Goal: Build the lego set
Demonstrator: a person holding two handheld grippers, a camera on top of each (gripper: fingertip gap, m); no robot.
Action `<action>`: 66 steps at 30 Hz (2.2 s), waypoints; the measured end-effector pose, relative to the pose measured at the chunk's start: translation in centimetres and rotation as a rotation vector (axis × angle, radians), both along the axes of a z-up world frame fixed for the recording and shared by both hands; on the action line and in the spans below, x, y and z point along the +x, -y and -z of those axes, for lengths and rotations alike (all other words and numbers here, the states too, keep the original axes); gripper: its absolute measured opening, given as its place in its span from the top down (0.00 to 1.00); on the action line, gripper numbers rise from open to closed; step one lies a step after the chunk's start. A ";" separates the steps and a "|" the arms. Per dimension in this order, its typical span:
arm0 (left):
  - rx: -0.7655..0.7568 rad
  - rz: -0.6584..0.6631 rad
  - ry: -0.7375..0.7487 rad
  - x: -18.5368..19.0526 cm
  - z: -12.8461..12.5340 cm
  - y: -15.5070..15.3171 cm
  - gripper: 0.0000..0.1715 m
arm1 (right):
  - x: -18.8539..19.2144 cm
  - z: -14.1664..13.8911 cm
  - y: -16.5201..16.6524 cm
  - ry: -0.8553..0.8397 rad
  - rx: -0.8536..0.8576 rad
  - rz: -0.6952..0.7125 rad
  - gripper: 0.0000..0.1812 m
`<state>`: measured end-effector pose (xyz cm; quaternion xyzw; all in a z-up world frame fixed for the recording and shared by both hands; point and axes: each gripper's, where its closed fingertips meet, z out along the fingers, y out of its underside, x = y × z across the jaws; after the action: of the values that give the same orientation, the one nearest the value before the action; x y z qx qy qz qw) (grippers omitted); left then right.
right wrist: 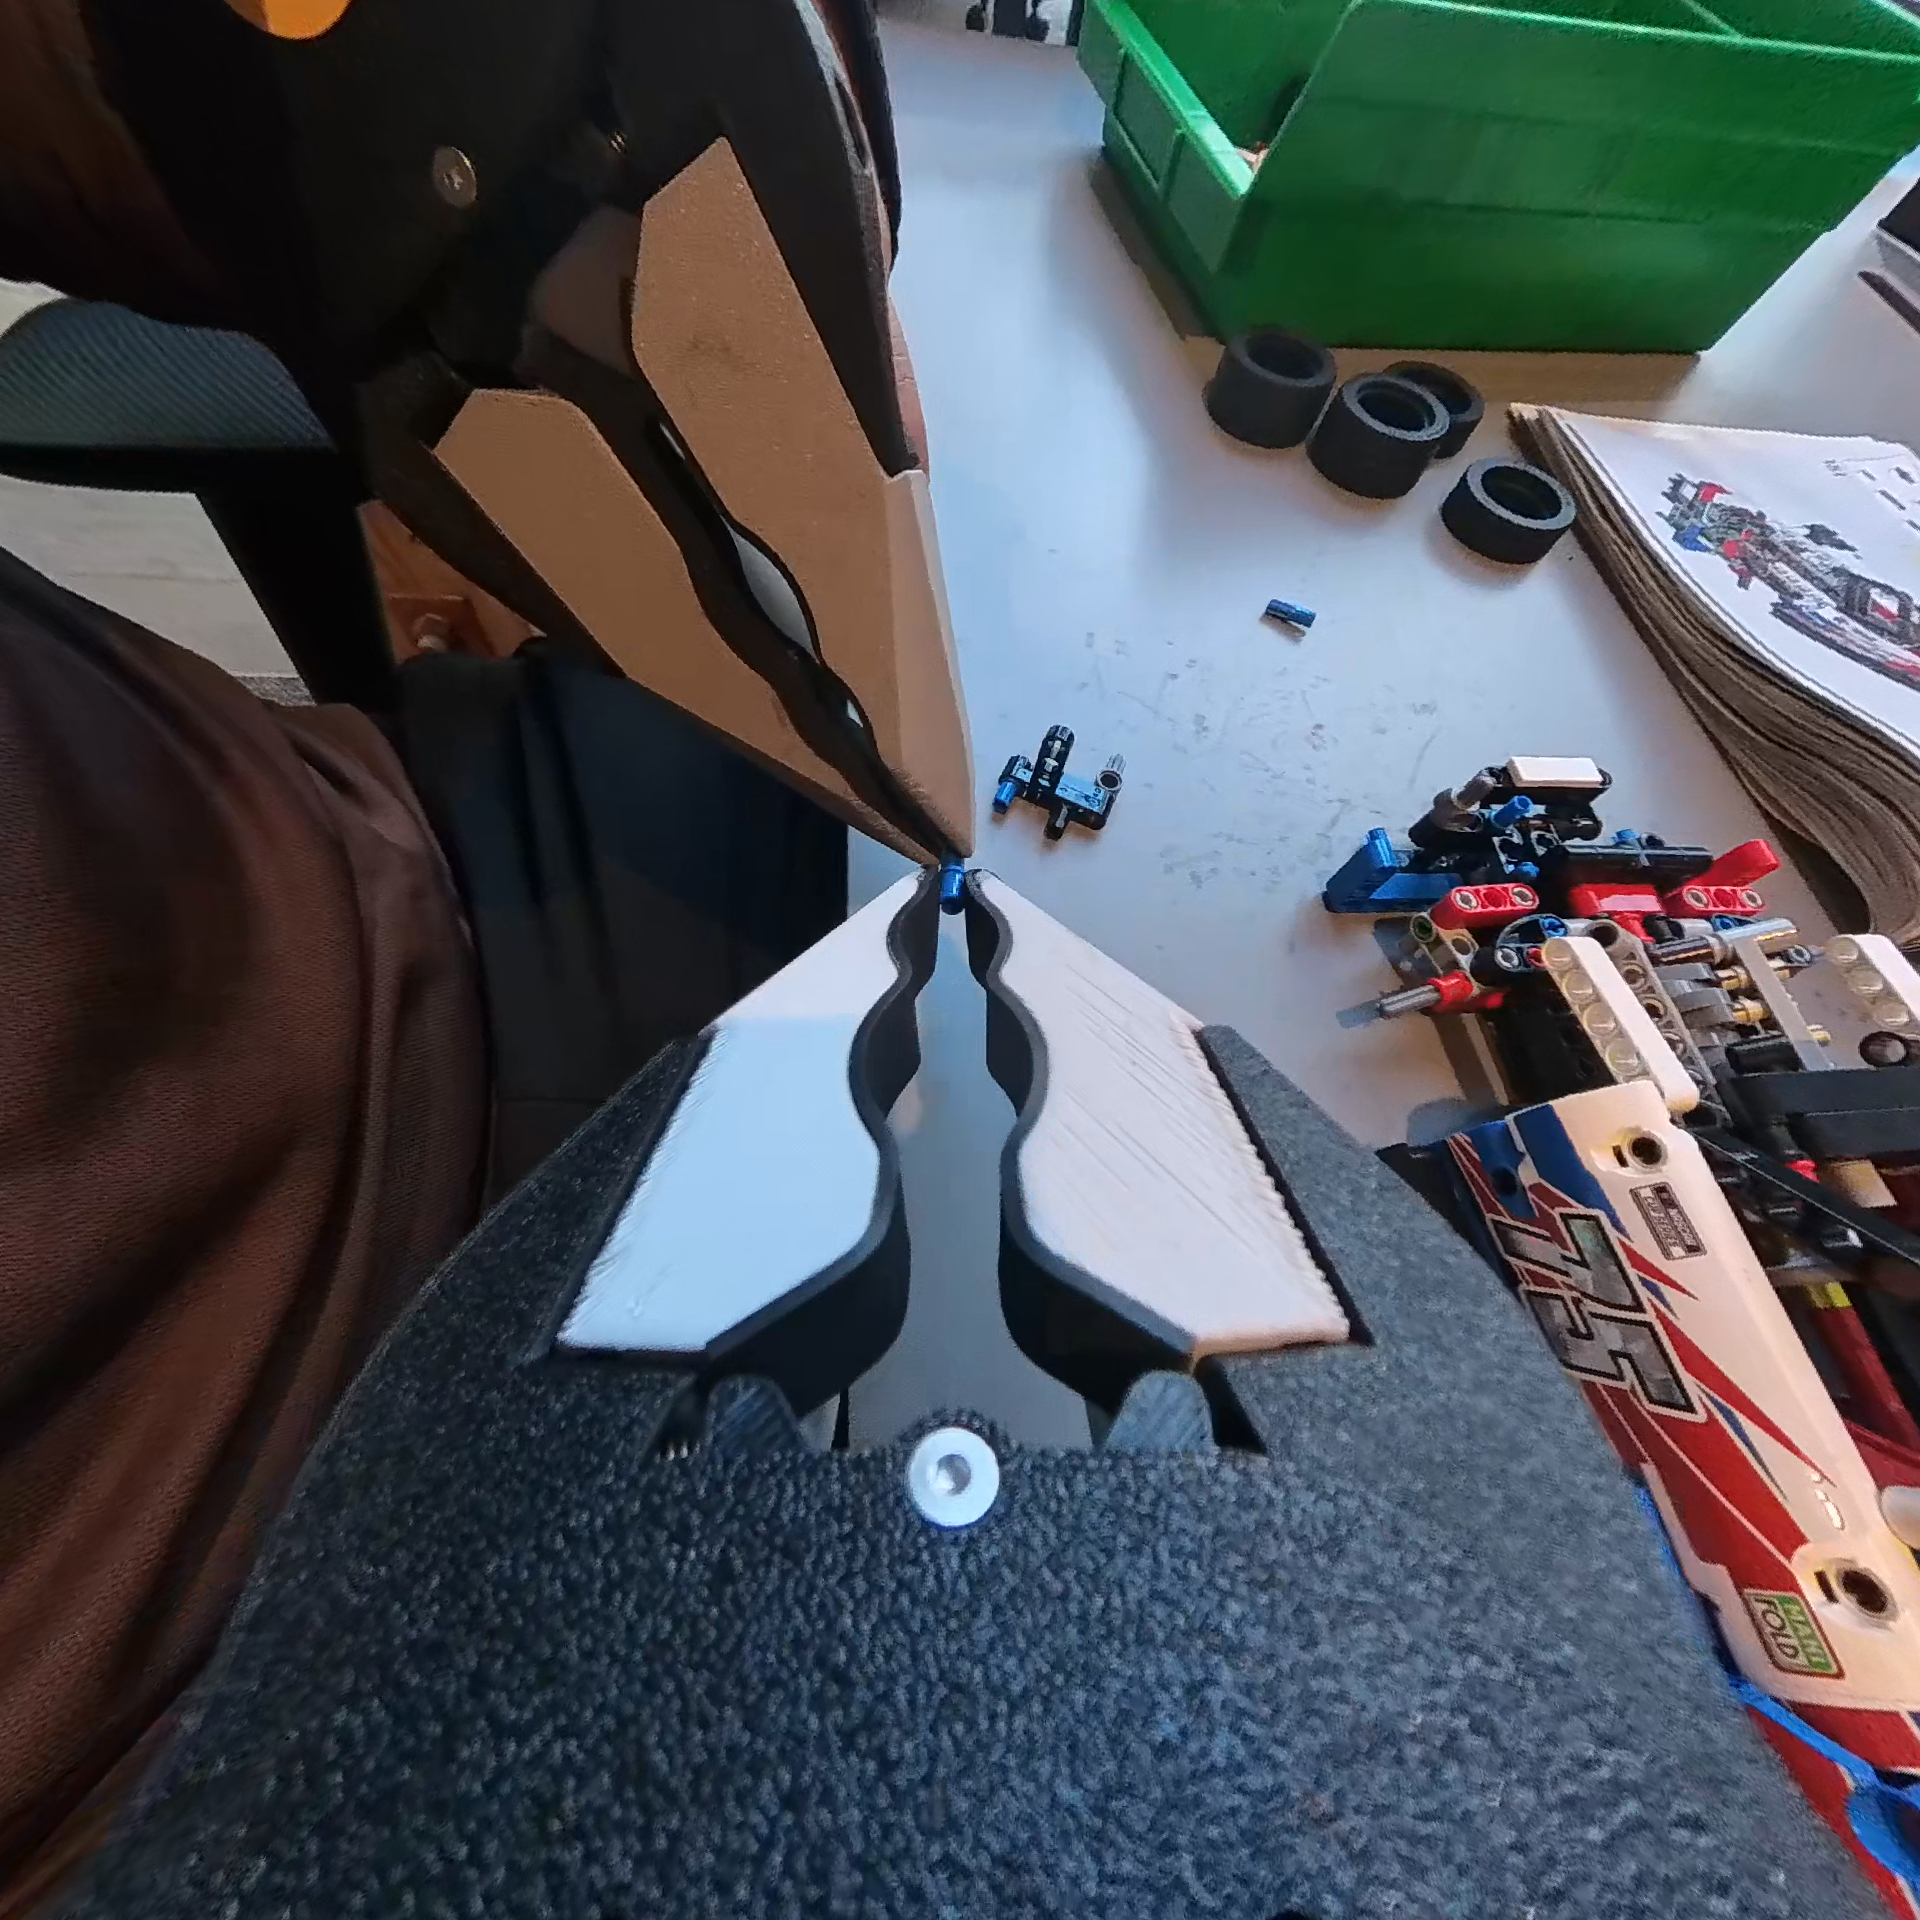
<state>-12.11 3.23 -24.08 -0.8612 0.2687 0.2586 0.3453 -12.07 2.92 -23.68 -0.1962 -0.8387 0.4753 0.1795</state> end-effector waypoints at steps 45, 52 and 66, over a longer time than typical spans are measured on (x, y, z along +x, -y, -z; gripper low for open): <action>-0.218 -0.065 0.655 -4.4 4.2 2.0 0.82 | -2.2 0.8 0.7 0.041 -0.023 0.059 0.98; -0.117 -0.144 0.692 -3.3 4.2 2.2 0.82 | -2.5 1.4 1.7 0.021 0.032 0.028 0.98; -0.101 -0.092 0.691 -1.8 4.2 2.9 0.82 | -1.3 2.1 2.7 0.032 0.076 0.044 0.98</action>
<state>-13.89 0.37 -28.23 -0.9251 0.1094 -0.0467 0.3607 -13.39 0.18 -25.73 -0.2151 -0.8544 0.4360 0.1836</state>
